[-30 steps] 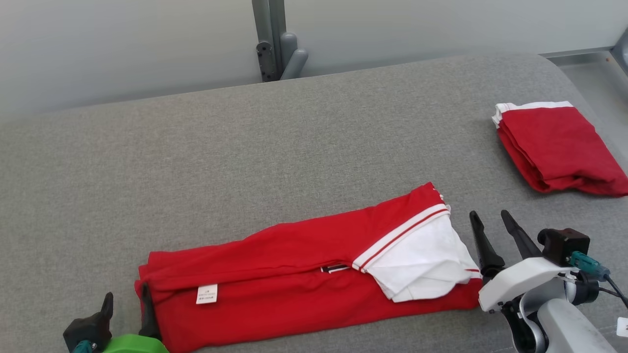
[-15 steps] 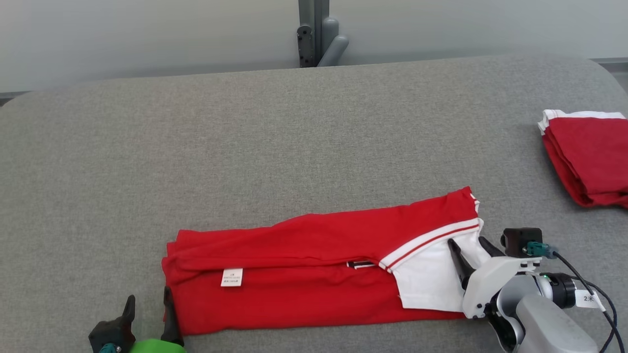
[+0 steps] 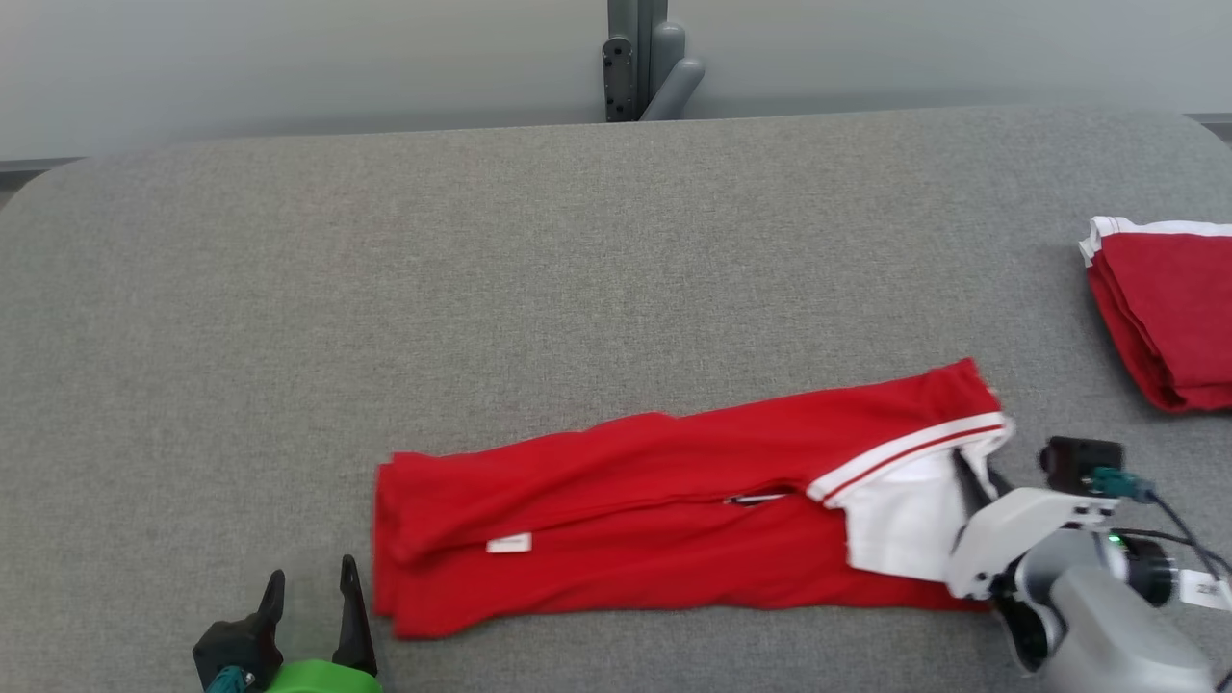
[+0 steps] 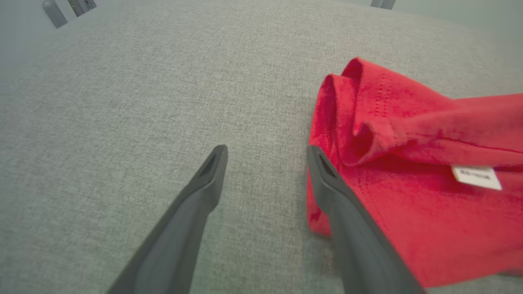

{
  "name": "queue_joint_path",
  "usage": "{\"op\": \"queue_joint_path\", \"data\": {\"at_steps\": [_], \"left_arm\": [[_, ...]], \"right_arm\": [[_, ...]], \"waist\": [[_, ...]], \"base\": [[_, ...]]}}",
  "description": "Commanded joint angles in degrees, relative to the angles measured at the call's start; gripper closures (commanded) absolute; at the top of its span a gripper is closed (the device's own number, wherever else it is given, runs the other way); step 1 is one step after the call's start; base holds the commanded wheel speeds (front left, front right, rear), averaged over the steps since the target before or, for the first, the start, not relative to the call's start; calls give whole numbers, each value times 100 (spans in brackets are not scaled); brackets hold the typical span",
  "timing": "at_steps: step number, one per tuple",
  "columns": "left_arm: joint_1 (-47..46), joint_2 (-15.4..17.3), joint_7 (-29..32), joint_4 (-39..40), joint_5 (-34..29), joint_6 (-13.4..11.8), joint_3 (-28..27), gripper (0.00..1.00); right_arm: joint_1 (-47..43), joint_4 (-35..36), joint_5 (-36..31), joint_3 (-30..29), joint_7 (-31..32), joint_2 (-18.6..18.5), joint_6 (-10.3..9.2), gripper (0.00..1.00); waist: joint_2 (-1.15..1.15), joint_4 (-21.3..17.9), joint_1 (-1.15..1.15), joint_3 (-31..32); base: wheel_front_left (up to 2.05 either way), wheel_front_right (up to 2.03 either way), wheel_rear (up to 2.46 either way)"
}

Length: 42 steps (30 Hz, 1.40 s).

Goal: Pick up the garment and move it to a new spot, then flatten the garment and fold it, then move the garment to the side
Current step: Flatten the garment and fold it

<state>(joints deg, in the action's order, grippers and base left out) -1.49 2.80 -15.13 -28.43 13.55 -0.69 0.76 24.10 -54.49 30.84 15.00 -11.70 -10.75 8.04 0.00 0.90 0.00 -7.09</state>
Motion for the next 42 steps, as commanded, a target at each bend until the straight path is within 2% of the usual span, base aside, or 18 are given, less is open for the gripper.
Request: {"op": "queue_joint_path", "data": {"at_steps": [1, 6, 9, 13, 14, 16, 20, 26, 33, 34, 35, 36, 39, 42], "left_arm": [[-91, 23, 2, -3, 21, -26, 39, 0], [-28, 26, 2, -53, 53, -11, 152, 0], [70, 24, 2, -63, 111, -38, 193, 0], [98, 23, 2, -56, 165, -20, 261, 0], [75, 24, 2, -49, 190, -19, 332, 0], [15, 23, 2, -30, 204, -1, 434, 0], [-98, 22, 2, -55, 227, 12, 692, 0], [-268, 24, 2, -118, 252, 63, 1175, 0], [-278, 23, 2, -219, 241, 74, 1531, 0], [-262, 24, 2, -221, 253, 58, 1519, 0], [-262, 24, 2, -221, 253, 58, 1519, 0], [-237, 23, 2, -230, 249, 38, 1511, 0], [-135, 21, 2, -232, 250, 1, 1431, 0], [-94, 19, 2, -184, 279, -44, 1286, 0]], "right_arm": [[29, -204, 11, -219, -109, -301, -97, 100], [240, 4, -106, -534, -333, -300, -60, 100], [76, 591, -59, -290, -350, -170, -58, 100], [-291, 1651, 335, 477, -52, -78, -57, 100], [-458, 2252, 570, 937, 259, -125, -55, 100], [-617, 2773, 751, 1366, 586, -162, -55, 100], [-722, 3362, 1009, 2048, 1059, -32, -55, 100], [-378, 3170, 1104, 2582, 1122, 457, -55, 100], [186, 2129, 1196, 2701, 685, 748, -55, 100], [257, 2017, 1233, 2720, 587, 760, -55, 42], [257, 2017, 1233, 2720, 587, 760, -55, 42], [328, 1940, 1288, 2757, 477, 775, -55, 0], [493, 1842, 1473, 2805, 69, 763, -55, 0], [661, 1728, 1442, 2689, -223, 758, -55, 0]], "waist": [[0, -4, 0, 4], [0, -46, 0, 52], [0, -128, 0, 115], [0, -222, 0, 197], [0, -228, 0, 229], [0, -188, 0, 250], [0, 34, 0, 261], [0, 743, 0, 221], [0, 1583, 0, 214], [0, 1643, 0, 219], [0, 1643, 0, 219], [0, 1681, 0, 231], [0, 1665, 0, 268], [0, 1467, 0, 279]], "base": [[0, 0, 0], [0, 0, 0], [0, 0, 0], [0, 0, 0], [0, 0, 0], [0, 0, 0], [0, 0, 0], [0, 0, 0], [0, 0, 0], [0, 0, 0], [0, 0, 0], [0, 0, 0], [0, 0, 0], [0, 0, 0]]}}
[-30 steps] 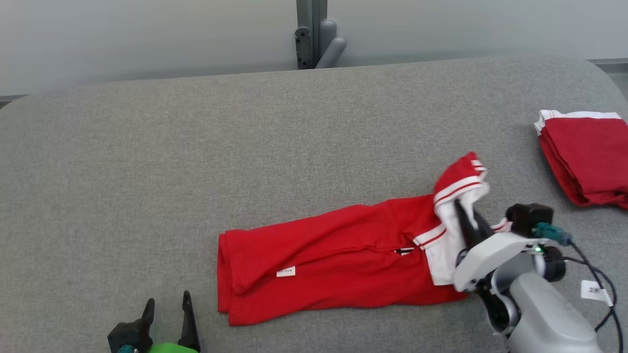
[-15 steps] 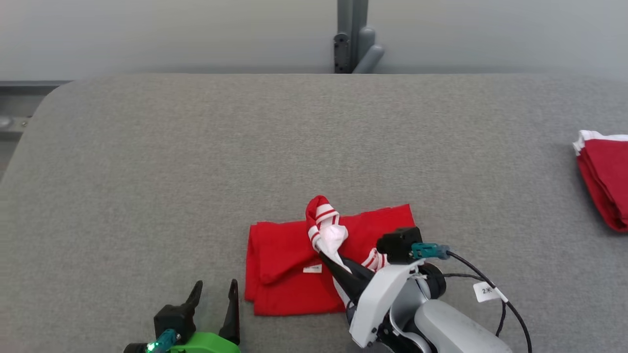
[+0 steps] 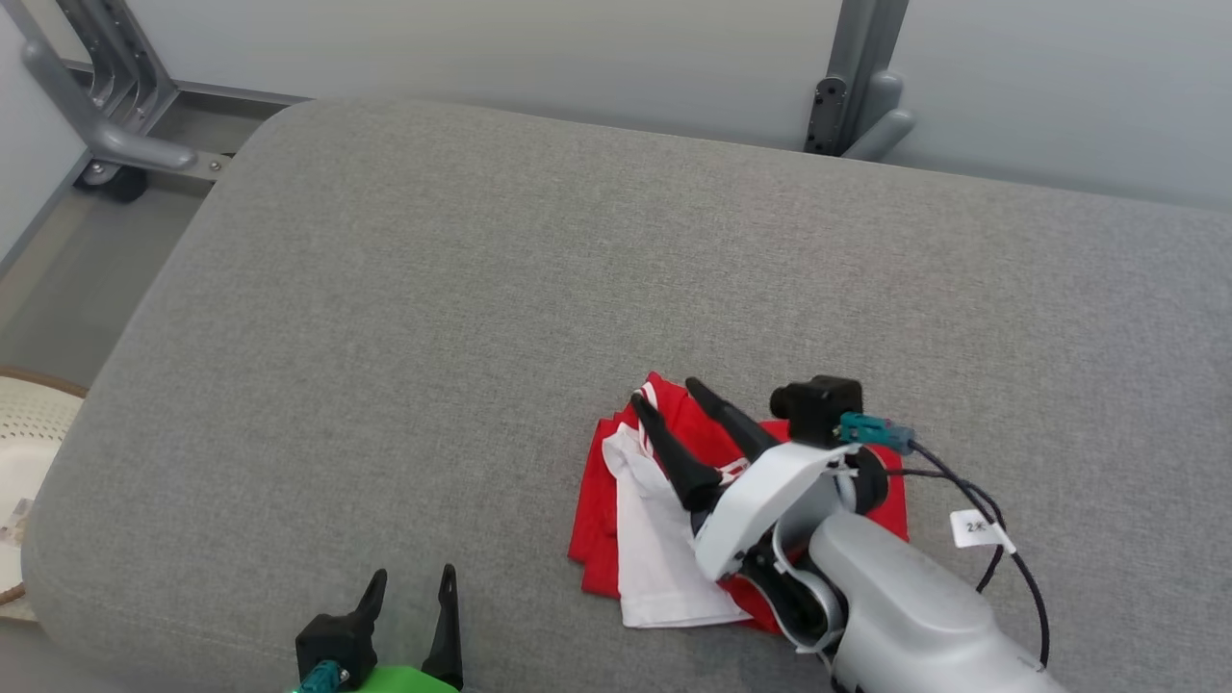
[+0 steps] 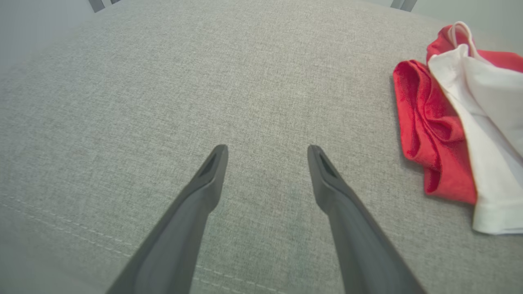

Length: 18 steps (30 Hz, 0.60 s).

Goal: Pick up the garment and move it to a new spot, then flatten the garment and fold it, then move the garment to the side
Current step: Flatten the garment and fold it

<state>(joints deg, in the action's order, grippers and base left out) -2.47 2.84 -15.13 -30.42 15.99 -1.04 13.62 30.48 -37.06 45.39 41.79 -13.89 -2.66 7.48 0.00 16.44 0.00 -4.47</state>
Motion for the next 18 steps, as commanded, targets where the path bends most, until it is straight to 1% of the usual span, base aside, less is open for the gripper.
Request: {"op": "queue_joint_path", "data": {"at_steps": [1, 3, 5, 7, 9, 11, 13, 15, 18], "left_arm": [[18, 14, 2, 28, 49, -24, -29, 0], [46, 14, 2, 68, 72, -45, -113, 0], [49, 18, 2, 132, 65, -65, -180, 0], [38, 14, 2, 188, 40, -95, -221, 0], [33, 17, 2, 216, 26, -104, -277, 0], [11, 18, 2, 255, 16, -101, -317, 0], [0, 18, 2, 280, 22, -109, -341, 0], [0, 18, 2, 304, 10, -104, -350, 0], [-6, 18, 2, 308, -18, -78, -339, 0]], "right_arm": [[53, -50, -45, -102, -59, -57, 1, 0], [102, -85, -217, -359, -119, -141, 1, 0], [56, 14, -418, -869, -136, -264, 0, 0], [-139, 191, -835, -1331, -128, -382, 1, 0], [-411, 291, -1100, -1801, -125, -430, 2, 0], [-605, 426, -1323, -2108, -127, -444, 1, 0], [-859, 535, -1430, -2183, -128, -424, 2, 0], [-1106, 646, -1389, -2094, -128, -416, 1, 0], [-1309, 929, -1228, -1538, -129, -473, 1, 0]], "waist": [[0, -171, 0, 24], [0, -357, 0, 38], [0, -533, 0, 48], [0, -694, 0, 49], [0, -823, 0, 61], [0, -915, 0, 68], [0, -976, 0, 74], [0, -1003, 0, 74], [0, -1003, 0, 54]], "base": [[0, 0, 0], [0, 0, 0], [0, 0, 0], [0, 0, 0], [0, 0, 0], [0, 0, 0], [0, 0, 0], [0, 0, 0], [0, 0, 0]]}}
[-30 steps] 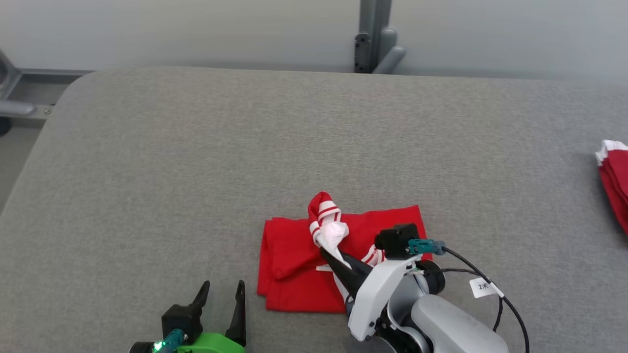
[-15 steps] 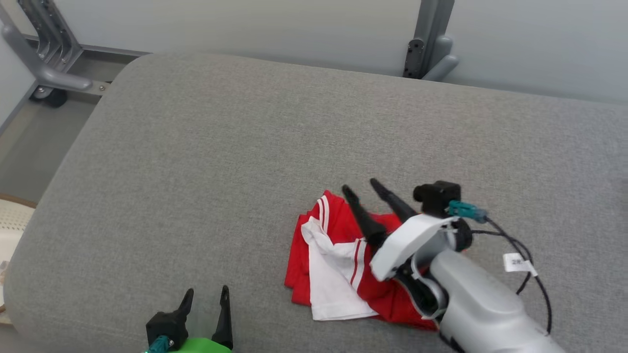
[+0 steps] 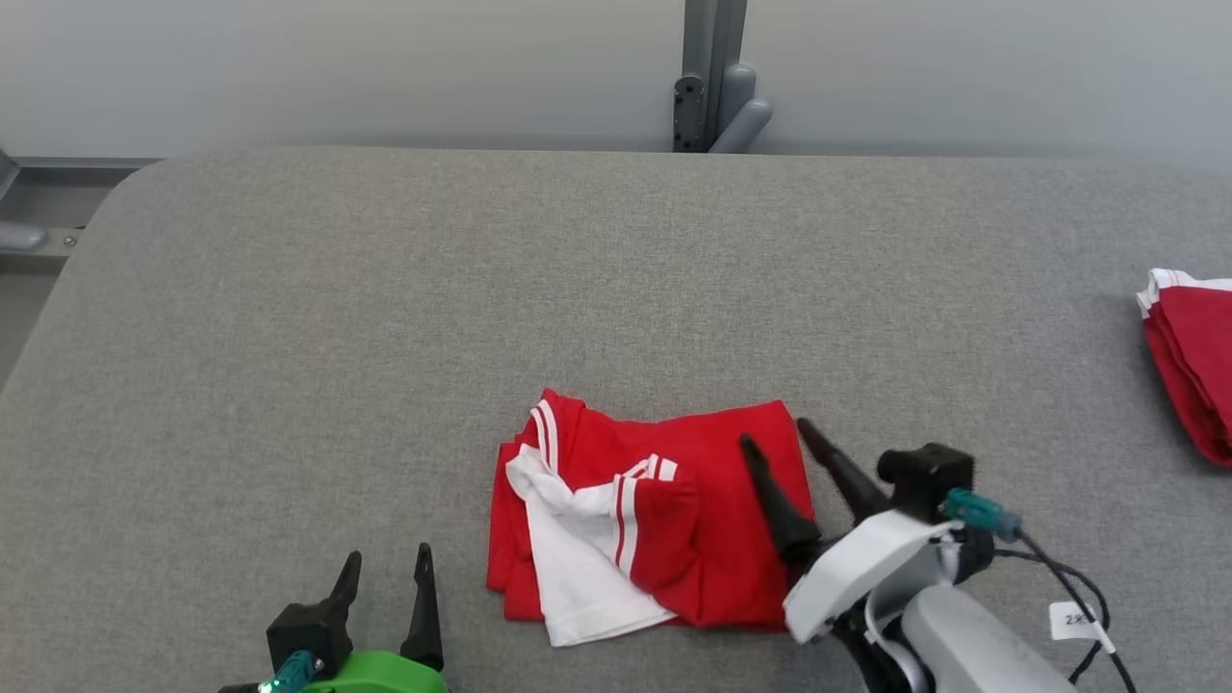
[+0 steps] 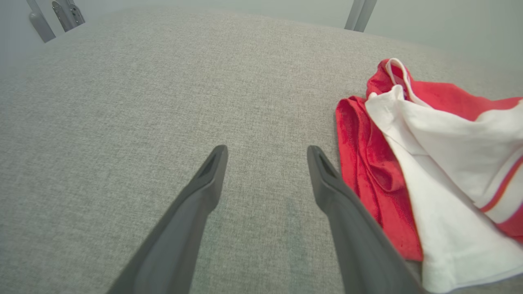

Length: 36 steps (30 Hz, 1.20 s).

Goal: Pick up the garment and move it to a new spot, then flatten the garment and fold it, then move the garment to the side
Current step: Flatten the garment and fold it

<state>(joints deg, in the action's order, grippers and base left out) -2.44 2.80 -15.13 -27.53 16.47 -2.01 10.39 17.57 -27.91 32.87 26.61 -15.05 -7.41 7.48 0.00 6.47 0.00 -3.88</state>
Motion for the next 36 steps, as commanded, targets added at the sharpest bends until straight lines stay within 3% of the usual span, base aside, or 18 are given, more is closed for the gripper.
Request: {"op": "queue_joint_path", "data": {"at_steps": [1, 5, 10, 11, 12, 13, 20, 21, 22, 25, 28, 29, 32, 36], "left_arm": [[-13, 23, 2, 19, -73, 28, -20, 0], [13, 22, 2, 7, -85, 33, -36, 0], [34, 22, 2, -4, -95, 43, -55, 0], [34, 22, 2, -4, -90, 45, -53, 0], [31, 22, 2, -6, -78, 43, -46, 0], [26, 21, 2, -4, -64, 32, -42, 0], [99, 22, 2, 21, -14, -14, -99, 0], [116, 22, 2, 26, -6, -24, -126, 0], [113, 20, 2, 36, 1, -37, -159, 0], [81, 22, 2, 55, 11, -18, -228, 0], [58, 22, 2, 111, -37, -28, -292, 0], [72, 22, 2, 165, -62, -45, -356, 0], [98, 24, 3, 228, -93, -61, -428, 0], [162, 22, 2, 289, -199, -63, -522, 0]], "right_arm": [[-58, 130, 72, 235, -14, -60, 1, 0], [-127, 404, 487, 1226, -12, -294, 1, 0], [193, 228, 801, 1925, 98, -455, 1, 0], [264, 155, 825, 2028, 108, -455, 1, 11], [339, 111, 835, 2140, 100, -444, 1, 65], [423, 77, 857, 2254, 92, -426, 1, 100], [842, 416, 1292, 3444, 199, -358, 1, 100], [905, 504, 1440, 3647, 248, -400, 1, 27], [1002, 606, 1566, 3813, 233, -463, 1, 0], [1152, 716, 1848, 3875, 101, -639, -1, 0], [1128, 359, 1616, 3303, -7, -814, -1, 0], [943, 188, 1251, 2407, -21, -777, 0, 0], [421, 68, 445, 964, -11, -645, 1, 0], [-230, 184, -574, -520, -12, -317, 1, 0]], "waist": [[0, 6, 0, -14], [0, 98, 0, -33], [0, 232, 0, -61], [0, 257, 0, -70], [0, 284, 0, -78], [0, 305, 0, -82], [0, 295, 0, -76], [0, 262, 0, -69], [0, 225, 0, -64], [0, 77, 0, -31], [0, -105, 0, 14], [0, -237, 0, 34], [0, -411, 0, 69], [0, -610, 0, 142]], "base": [[0, 0, 0], [0, 0, 0], [0, 0, 0], [0, 0, 0], [0, 0, 0], [0, 0, 0], [0, 0, 0], [0, 0, 0], [0, 0, 0], [0, 0, 0], [0, 0, 0], [0, 0, 0], [0, 0, 0], [0, 0, 0]]}}
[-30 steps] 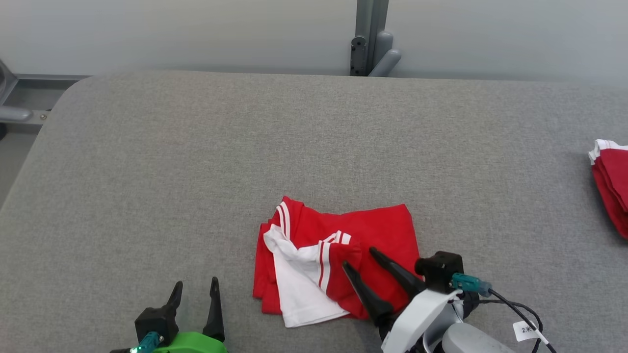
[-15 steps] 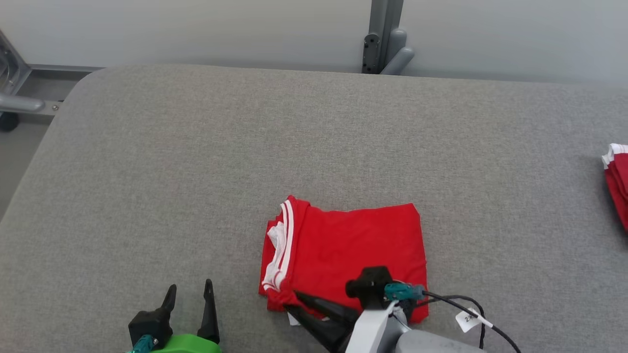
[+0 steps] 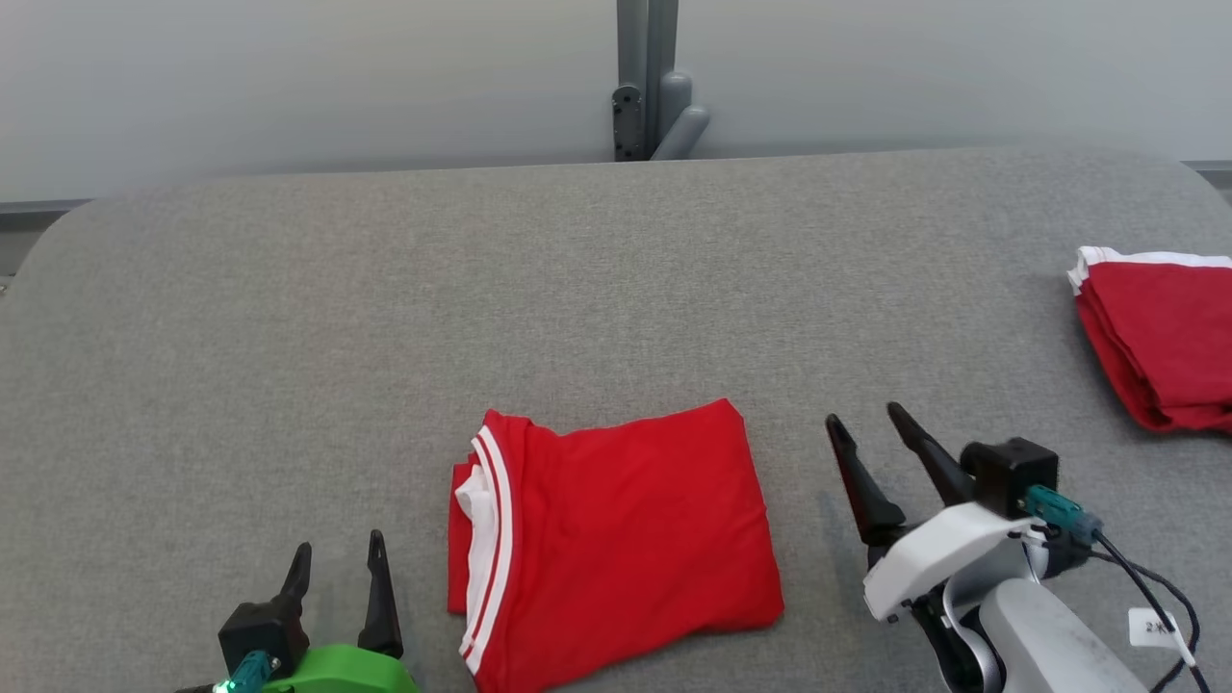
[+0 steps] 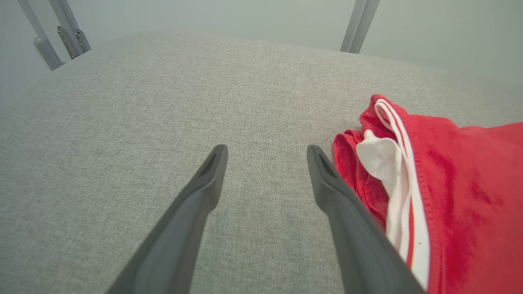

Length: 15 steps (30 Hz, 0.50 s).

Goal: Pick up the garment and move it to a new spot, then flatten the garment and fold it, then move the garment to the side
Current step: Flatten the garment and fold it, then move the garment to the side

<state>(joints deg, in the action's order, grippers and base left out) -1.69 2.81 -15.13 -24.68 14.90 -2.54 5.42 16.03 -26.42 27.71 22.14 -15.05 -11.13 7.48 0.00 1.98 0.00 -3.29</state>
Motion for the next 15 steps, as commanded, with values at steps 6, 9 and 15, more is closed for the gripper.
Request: {"op": "queue_joint_path", "data": {"at_steps": [6, 9, 15], "left_arm": [[207, 21, 2, 90, -141, 12, -233, 0], [307, 24, 2, 143, -236, 40, -333, 0], [502, 23, 2, 214, -357, 95, -483, 0]], "right_arm": [[-795, 380, -985, -1182, -13, 490, 1, 0], [-1025, 493, -1190, -1427, -14, 620, 0, 0], [-1318, 591, -1334, -1561, -14, 766, 1, 0]], "waist": [[0, -403, 0, 203], [0, -483, 0, 270], [0, -550, 0, 408]], "base": [[0, 0, 0], [0, 0, 0], [0, 0, 0]]}}
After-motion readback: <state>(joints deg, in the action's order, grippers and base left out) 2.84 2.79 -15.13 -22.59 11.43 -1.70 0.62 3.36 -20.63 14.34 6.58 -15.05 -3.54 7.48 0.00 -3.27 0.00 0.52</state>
